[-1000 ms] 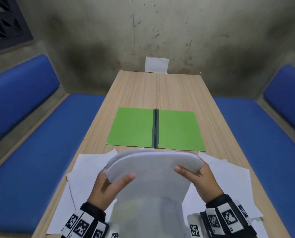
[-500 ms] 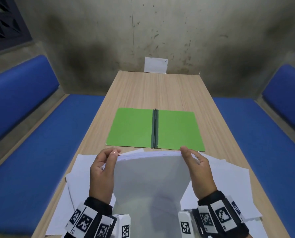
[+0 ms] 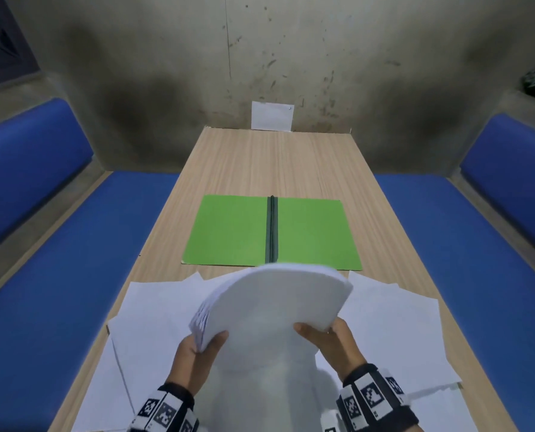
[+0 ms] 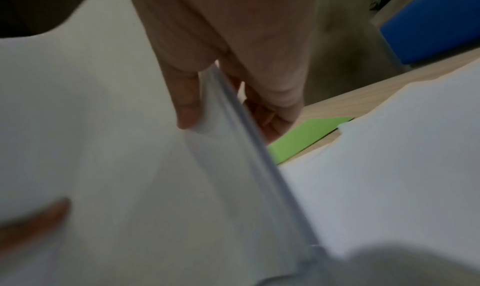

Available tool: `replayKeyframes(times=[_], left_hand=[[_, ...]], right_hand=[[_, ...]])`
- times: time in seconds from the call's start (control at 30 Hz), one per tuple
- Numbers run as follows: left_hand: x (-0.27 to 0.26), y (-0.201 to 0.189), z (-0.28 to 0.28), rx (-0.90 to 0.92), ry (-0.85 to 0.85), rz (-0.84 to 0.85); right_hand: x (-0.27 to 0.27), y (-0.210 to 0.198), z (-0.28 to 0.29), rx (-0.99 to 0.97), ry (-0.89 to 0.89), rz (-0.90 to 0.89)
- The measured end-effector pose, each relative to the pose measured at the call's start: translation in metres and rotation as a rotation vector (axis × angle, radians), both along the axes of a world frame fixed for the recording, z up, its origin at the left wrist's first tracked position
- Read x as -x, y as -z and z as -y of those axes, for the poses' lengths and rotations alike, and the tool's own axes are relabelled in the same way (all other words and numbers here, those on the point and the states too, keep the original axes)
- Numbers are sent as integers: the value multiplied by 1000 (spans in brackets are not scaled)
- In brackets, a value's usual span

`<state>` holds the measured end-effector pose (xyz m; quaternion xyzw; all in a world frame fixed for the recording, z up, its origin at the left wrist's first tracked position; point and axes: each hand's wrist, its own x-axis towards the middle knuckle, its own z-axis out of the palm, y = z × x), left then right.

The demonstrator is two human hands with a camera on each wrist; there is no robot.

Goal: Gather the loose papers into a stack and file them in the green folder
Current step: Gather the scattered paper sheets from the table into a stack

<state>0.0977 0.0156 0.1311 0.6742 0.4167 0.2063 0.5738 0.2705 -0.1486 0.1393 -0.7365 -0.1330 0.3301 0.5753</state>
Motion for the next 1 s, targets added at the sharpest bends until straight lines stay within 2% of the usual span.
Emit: replayKeyframes(times=[0.1, 0.23, 0.37, 0.43, 0.53, 0.63, 0.77, 0.87, 0.93, 1.0], left_hand=[[3, -13, -10, 48, -44, -13], [27, -25, -35, 185, -210, 29], [59, -14, -58, 232, -349, 4], [72, -8, -61, 159, -342, -87], [85, 6, -60, 167, -327, -175], [86, 28, -59, 289, -329, -282], [81, 41, -56, 306, -365, -433], [80, 42, -55, 239, -374, -543], [80, 44, -57, 156, -381, -689], [79, 43, -57, 116, -402, -770]], right_hand=[[-8, 22, 21, 172, 50, 89], [-17, 56, 76, 464, 193, -12], [-27, 50, 120, 605, 400, -65], [-33, 48, 135, 655, 454, -146], [-34, 60, 144, 639, 485, -230], [-37, 61, 137, 652, 517, -225], [-46, 46, 128, 596, 537, -166], [-52, 29, 133, 584, 585, -68], [-56, 14, 137, 552, 649, 5], [-60, 6, 143, 513, 689, -6]])
